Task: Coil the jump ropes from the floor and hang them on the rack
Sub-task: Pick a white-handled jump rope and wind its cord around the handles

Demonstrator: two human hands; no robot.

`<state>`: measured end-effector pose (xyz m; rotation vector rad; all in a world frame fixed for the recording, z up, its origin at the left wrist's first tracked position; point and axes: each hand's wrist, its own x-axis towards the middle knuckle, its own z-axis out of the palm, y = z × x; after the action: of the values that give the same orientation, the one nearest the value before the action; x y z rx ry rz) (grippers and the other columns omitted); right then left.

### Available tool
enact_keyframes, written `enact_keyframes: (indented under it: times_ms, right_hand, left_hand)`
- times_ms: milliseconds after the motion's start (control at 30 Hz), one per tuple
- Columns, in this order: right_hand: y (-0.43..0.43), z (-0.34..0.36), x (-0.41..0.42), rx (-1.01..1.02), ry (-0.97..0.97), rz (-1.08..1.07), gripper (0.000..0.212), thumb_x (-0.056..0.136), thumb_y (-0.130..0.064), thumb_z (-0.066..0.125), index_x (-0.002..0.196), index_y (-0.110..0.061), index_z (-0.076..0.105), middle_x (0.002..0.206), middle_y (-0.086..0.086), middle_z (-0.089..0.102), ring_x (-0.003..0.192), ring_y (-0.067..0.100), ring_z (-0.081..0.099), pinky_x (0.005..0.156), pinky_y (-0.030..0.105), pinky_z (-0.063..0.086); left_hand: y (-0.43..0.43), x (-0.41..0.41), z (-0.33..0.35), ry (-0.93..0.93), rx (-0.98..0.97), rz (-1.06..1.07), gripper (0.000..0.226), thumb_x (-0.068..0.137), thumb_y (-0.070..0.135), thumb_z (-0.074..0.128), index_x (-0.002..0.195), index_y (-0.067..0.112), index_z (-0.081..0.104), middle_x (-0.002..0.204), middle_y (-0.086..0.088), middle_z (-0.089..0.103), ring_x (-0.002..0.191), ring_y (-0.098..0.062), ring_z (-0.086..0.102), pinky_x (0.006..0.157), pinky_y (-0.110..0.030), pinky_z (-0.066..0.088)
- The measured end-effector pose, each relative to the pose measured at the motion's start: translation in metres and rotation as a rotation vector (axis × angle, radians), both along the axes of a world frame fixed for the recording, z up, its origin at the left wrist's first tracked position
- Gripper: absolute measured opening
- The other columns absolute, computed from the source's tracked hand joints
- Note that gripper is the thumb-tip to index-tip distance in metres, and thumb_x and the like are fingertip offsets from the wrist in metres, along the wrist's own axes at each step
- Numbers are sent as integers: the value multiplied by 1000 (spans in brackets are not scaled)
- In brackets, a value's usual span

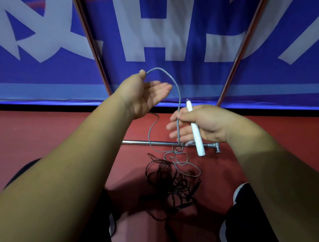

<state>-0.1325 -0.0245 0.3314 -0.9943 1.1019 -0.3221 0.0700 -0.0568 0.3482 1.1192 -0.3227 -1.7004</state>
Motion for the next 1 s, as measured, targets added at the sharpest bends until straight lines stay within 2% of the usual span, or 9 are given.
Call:
enact_keyframes:
  times_ms: [67,133,267,367,500,600,733,900,1000]
  right_hand:
    - [-3,6,2,-24,-126,-142,20,112,-20,50,108,-11,67,102,11,81,89,26,80,75,35,66]
    - [-7,11,2,-23,-249,-295,19,112,-18,50,108,-11,66,98,11,81,87,24,81,77,36,66]
    - [-13,14,0,19,-450,-524,17,111,-16,51,114,-6,66,102,13,82,92,26,81,72,35,67]
    - [-16,12,-2,40,-512,-575,18,112,-16,51,116,-5,65,108,15,81,97,28,81,75,36,67]
    - [-22,9,-5,43,-486,-564,26,113,-17,46,125,1,62,117,21,78,104,34,79,82,43,67]
    - [-25,2,-12,15,-185,-478,31,108,-9,46,133,1,60,117,18,79,102,35,79,82,47,64]
    - [-16,-8,-14,-37,184,-210,34,105,-5,45,118,-17,74,116,6,81,99,31,79,86,45,63]
    - [-6,-3,-2,18,72,-90,32,113,-23,45,125,-5,69,102,16,81,90,32,80,73,36,65]
    - [-6,0,1,28,-46,-138,42,114,-36,46,125,-3,70,85,11,78,87,34,79,77,43,65]
  left_hand:
    - [3,-1,-3,-103,70,-115,57,113,42,26,125,-6,54,118,-27,72,108,-41,73,93,-49,60]
    - [10,-5,-5,-328,107,-303,38,107,20,31,121,0,60,113,-21,75,107,-39,73,97,-48,56]
    - [29,-16,-14,-886,-39,-934,32,99,5,45,107,17,73,114,-2,77,112,-22,71,99,-38,54]
    - [37,-22,-20,-893,-66,-1117,22,102,12,61,115,22,75,123,5,75,114,-10,67,102,-34,53]
    - [35,-20,-17,-772,-65,-1073,23,111,16,48,113,15,71,119,-5,75,106,-17,70,102,-36,53]
    - [32,-16,-2,-613,-69,-939,27,113,16,40,114,12,67,121,-10,76,105,-21,73,97,-37,56]
    - [25,-15,10,-352,-46,-579,21,113,19,42,111,15,62,106,-6,79,91,-17,78,78,-28,63]
    - [14,-7,6,-48,14,-139,22,112,12,43,100,4,59,89,-13,79,75,-23,79,69,-26,64]
    - [10,0,2,16,26,40,24,112,9,43,97,-2,58,85,-21,77,75,-30,79,64,-27,64]
